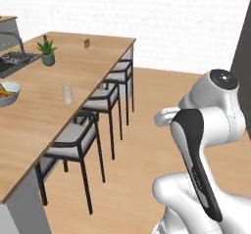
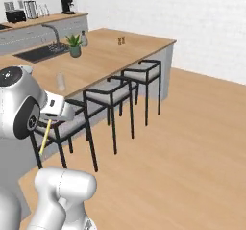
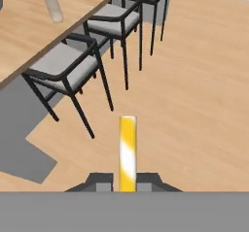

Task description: Take a straw from the drawer in front and place it inside the glass cup on the dining counter.

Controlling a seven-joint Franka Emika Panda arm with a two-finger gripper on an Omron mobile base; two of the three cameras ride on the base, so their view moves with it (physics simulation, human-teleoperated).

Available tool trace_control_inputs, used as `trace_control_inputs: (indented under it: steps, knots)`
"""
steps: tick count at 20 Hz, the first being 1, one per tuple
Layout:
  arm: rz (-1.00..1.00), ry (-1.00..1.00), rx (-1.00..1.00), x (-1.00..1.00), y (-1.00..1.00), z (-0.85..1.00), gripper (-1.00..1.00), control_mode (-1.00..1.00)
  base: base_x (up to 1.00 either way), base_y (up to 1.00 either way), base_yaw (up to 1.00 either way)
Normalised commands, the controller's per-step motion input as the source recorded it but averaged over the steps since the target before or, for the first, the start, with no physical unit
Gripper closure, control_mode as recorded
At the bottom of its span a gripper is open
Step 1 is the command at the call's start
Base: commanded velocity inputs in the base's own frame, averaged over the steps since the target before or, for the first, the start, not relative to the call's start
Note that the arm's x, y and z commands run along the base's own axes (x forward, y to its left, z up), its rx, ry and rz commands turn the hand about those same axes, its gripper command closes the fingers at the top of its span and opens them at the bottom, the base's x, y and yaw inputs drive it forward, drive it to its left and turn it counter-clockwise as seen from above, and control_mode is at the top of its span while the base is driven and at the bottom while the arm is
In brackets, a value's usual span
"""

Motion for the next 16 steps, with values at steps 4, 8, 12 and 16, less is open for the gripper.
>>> trace_control_inputs:
  steps: [4,8,12,16]
  knots:
    - [0.00,0.00,0.00,0.00,0.00,0.00,1.00,1.00,0.78,-0.69,0.56]
    - [0.00,0.00,0.00,0.00,0.00,0.00,1.00,1.00,0.70,-0.73,0.56]
    - [0.00,0.00,0.00,0.00,0.00,0.00,1.00,1.00,0.63,-0.74,0.56]
    - [0.00,0.00,0.00,0.00,0.00,0.00,1.00,1.00,0.46,-0.76,0.58]
